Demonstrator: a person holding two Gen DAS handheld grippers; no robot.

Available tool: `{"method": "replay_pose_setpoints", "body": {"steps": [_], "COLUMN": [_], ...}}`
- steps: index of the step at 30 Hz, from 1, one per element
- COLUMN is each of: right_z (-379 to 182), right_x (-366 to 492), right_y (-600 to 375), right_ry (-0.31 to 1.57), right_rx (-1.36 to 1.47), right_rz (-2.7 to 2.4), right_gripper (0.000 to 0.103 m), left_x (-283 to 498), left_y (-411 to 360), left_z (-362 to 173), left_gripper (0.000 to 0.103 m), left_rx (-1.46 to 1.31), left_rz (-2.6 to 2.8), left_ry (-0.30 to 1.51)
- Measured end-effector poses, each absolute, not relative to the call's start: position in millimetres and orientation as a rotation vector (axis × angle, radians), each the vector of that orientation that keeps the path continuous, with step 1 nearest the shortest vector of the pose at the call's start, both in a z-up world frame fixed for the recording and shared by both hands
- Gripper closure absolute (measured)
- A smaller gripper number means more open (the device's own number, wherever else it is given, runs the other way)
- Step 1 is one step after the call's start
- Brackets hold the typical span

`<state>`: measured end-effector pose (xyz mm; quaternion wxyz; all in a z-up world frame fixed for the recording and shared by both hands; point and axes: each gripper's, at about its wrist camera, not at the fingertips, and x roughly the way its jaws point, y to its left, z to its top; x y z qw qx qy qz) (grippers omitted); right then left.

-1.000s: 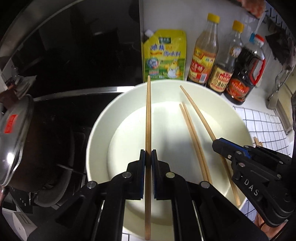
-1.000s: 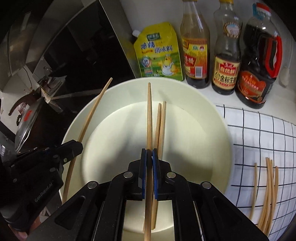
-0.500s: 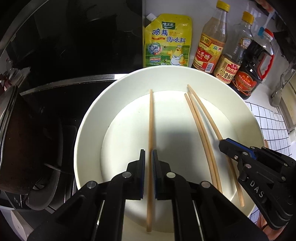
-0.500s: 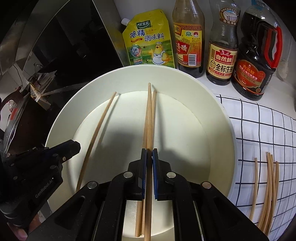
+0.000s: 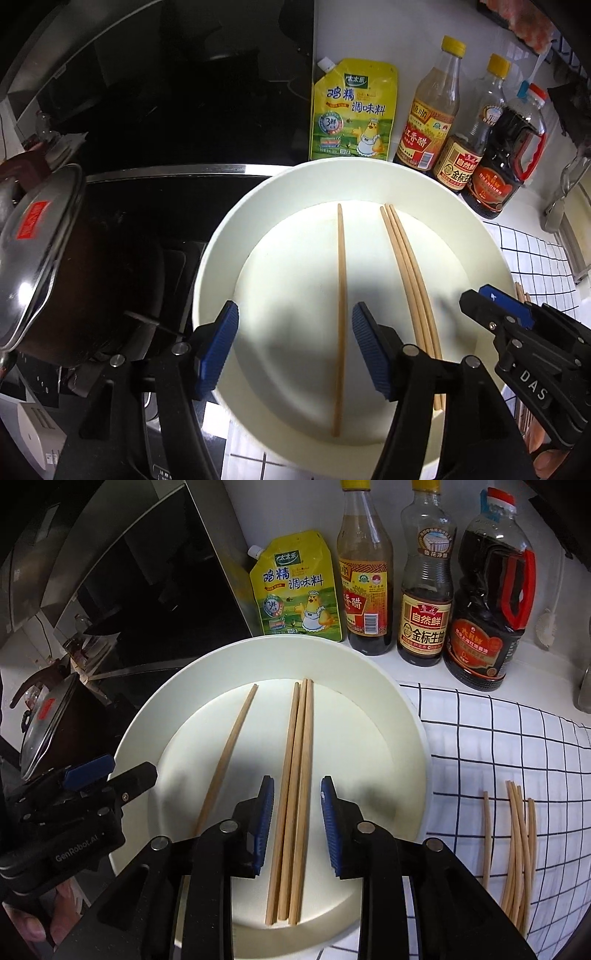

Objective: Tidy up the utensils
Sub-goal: 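Lower the chopstick into the bowl, open the right tool and withdraw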

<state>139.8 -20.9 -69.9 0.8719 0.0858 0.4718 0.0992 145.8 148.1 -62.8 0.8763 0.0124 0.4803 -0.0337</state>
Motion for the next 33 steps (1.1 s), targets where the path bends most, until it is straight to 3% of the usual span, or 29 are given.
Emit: {"method": "replay_pose_setpoints", "body": {"steps": [20,33], "right_z": [-25,-25], "right_x": [52,0], "right_y": [-86,-167], "right_ry": [0.892,0.903], "right_rx": [0.198,0.207], "right_rz": [0.134,0.028], "right_gripper": [0.077,0.077], "left_x": [85,51], "left_y": [105,49], "left_z": [-15,-10], "left_gripper": [0.040,0.040], "left_rx": [0.032,0.029], "left_rz": [-0.131,-0.172], "left_ry": [0.919,0.920]}}
